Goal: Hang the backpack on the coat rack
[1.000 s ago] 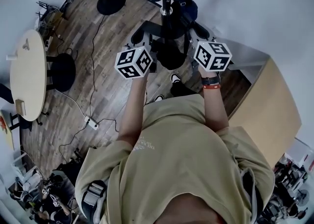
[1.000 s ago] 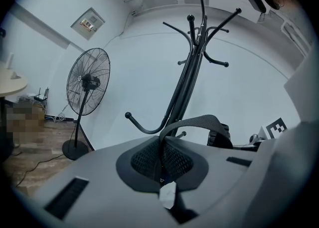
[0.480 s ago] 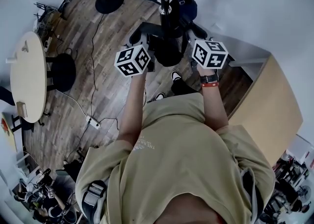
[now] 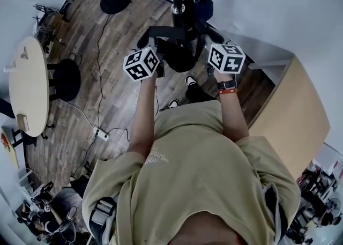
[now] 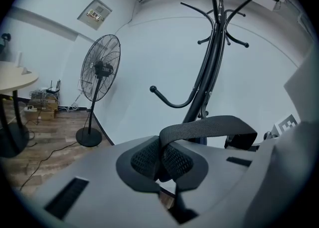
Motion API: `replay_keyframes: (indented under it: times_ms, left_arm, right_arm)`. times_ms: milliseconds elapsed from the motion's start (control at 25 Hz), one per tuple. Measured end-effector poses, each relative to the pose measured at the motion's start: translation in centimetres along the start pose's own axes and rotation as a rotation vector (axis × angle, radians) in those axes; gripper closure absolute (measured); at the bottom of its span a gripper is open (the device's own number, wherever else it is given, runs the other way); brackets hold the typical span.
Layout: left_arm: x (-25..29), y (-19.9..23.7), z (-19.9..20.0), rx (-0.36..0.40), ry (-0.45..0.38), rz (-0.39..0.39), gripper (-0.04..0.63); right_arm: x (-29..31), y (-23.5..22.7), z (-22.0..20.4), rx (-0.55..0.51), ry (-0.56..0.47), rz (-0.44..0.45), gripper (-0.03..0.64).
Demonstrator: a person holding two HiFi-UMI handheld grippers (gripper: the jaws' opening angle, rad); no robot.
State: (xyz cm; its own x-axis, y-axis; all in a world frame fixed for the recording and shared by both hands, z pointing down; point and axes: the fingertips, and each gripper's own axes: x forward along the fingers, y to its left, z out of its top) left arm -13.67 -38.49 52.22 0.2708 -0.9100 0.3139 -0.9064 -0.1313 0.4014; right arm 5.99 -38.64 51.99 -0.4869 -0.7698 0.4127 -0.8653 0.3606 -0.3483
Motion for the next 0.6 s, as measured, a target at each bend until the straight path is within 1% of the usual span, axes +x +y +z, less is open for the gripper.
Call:
replay_keyframes:
  times_ms: [280,440,600]
  left_arm:
    - [0.4,1.6,-3.1,-0.011,0.062,0.022,0.571]
    - [0.7,2.3,-4.6,-0.019,0.089,0.026,0.571]
    - [0.9,2.3,-6.2,0.003,0.122,0.024,0.571]
  right_arm:
    - [0.4,-1.1,-2.5,0.025,0.049,-0.027,0.554]
    - [0.8,-1.7,-4.0,0.021,0.083,-0.054,0.554]
    - [1.0,-2.1,-5.6,0.011,0.119,-0.063,0.554]
